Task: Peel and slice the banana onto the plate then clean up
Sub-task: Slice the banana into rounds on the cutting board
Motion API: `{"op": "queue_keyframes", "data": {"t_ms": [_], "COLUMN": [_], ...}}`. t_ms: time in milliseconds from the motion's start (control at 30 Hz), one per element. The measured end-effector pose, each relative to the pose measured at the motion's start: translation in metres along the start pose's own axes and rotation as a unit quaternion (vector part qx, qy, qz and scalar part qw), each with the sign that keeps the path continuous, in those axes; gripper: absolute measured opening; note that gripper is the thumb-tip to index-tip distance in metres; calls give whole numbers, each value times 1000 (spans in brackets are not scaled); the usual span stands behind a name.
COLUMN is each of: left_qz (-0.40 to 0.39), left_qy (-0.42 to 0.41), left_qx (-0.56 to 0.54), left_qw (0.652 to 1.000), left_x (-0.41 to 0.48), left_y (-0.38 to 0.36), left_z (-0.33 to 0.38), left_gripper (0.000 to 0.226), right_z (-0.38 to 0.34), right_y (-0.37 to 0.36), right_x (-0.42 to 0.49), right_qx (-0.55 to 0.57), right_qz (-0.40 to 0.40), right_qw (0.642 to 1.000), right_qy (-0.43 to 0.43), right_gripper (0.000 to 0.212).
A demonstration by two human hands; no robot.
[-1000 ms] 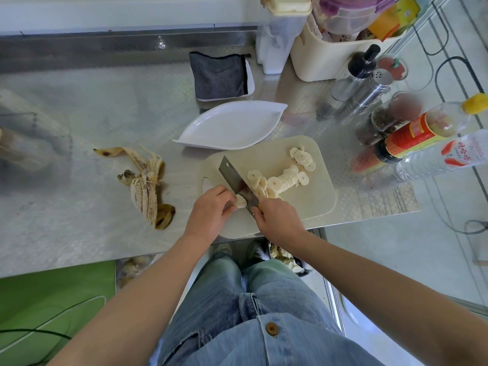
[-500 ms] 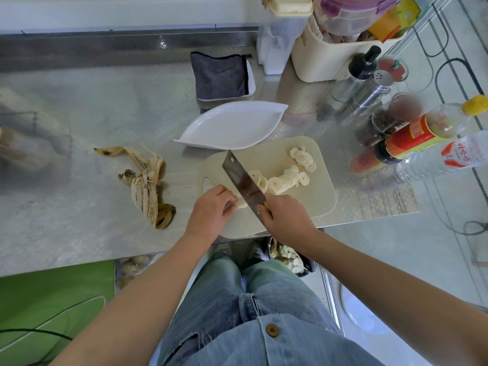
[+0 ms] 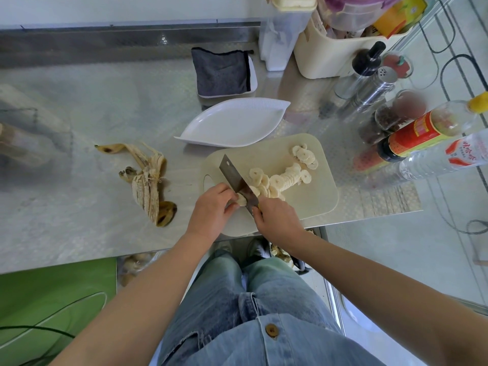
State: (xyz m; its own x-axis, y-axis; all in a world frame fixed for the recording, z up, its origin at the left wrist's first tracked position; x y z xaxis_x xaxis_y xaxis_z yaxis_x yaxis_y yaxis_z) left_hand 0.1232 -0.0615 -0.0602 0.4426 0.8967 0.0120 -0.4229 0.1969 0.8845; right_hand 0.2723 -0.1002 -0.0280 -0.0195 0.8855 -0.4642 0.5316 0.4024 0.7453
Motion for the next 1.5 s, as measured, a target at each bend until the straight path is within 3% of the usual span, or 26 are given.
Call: {"op": "queue_keyframes", "data": {"t_ms": [433,1067,1333,1500], "left_qz": [-1,-1,13,26], "left_qy": [14,7,8,17], "left_qx": [13,7,-5,8], "left_qw": [1000,1000,1000,999], "left_x": [0,1,-8,-11], "left_y": [0,-1,4,4], "left_z": [-1,-1,-1,-5], "left_gripper": [16,13,37,22], "right_z": [3,1,3,5], "right_y": [24,-1,13,20], "right_x": [-15,-3,-10,-20], "right_qx": [6,-7,20,14], "right_qz": [25,-6,27,26], "right_qw": [999,1000,999,999], "right_qy": [47,10,27,38], "right_gripper": [22,22,19,20]}}
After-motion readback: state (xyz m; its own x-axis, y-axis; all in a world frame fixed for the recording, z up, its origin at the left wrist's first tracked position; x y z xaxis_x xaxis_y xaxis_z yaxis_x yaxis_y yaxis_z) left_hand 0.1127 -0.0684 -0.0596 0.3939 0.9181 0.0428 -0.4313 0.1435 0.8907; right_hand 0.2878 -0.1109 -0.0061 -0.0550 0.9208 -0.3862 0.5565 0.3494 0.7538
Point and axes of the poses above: each hand's wrist, its own x-axis towards the middle knuckle, its own y-axis out of the back of the hand, z = x × y, the point moved 2 cm from there along x, towards the middle knuckle, and after that the axes turned 10 degrees about x, right-handed, at the moved point
